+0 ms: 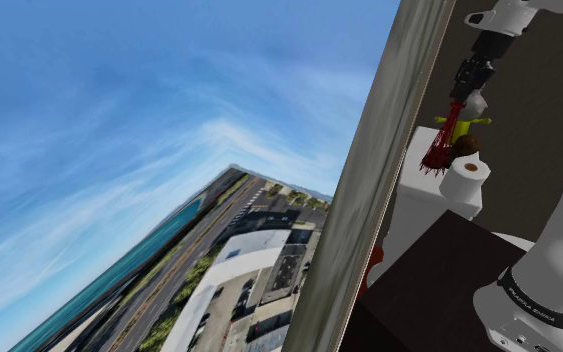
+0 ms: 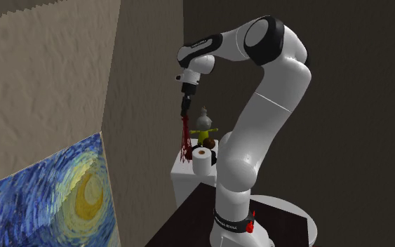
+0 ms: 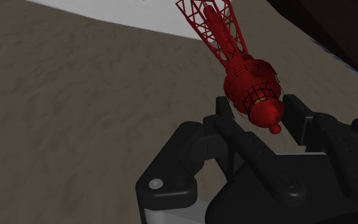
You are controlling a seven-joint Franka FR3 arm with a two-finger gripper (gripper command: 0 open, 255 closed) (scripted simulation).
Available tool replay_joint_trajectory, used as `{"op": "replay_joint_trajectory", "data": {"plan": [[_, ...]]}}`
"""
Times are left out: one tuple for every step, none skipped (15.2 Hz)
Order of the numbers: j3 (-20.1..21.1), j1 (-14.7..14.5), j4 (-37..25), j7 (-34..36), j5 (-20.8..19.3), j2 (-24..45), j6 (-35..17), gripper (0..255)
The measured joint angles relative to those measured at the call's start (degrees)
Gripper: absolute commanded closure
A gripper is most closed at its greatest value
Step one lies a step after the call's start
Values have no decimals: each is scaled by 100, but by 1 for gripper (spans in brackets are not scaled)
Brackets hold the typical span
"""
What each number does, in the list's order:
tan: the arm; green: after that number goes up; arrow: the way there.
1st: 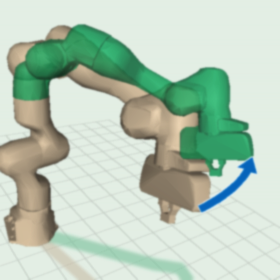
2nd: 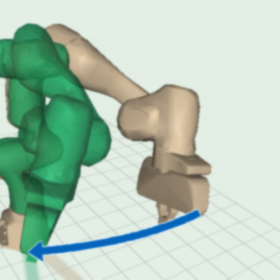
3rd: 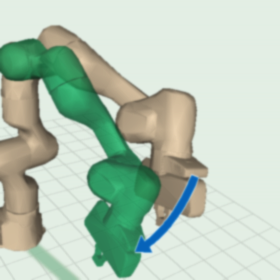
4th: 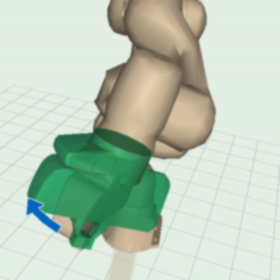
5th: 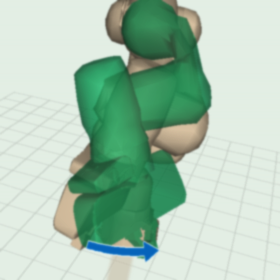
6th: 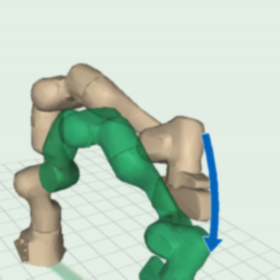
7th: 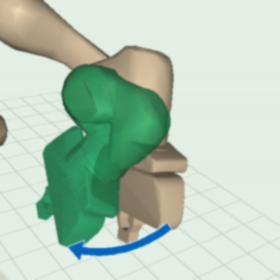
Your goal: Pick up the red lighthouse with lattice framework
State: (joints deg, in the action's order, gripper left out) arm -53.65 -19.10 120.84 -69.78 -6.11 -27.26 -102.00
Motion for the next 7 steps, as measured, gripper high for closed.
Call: {"op": "replay_joint_trajectory", "data": {"plan": [[37, 11, -59, 23, -3, -21, 78, 255], [49, -5, -146, 35, 15, -6, 151, 255], [77, -5, -216, 54, 20, -14, 229, 255], [112, 14, -252, 73, 9, -44, 293, 255], [123, 0, -343, 82, 24, -30, 373, 255], [129, -12, -419, 88, 38, -16, 436, 255], [144, -17, -464, 100, 46, -14, 479, 255]]}}
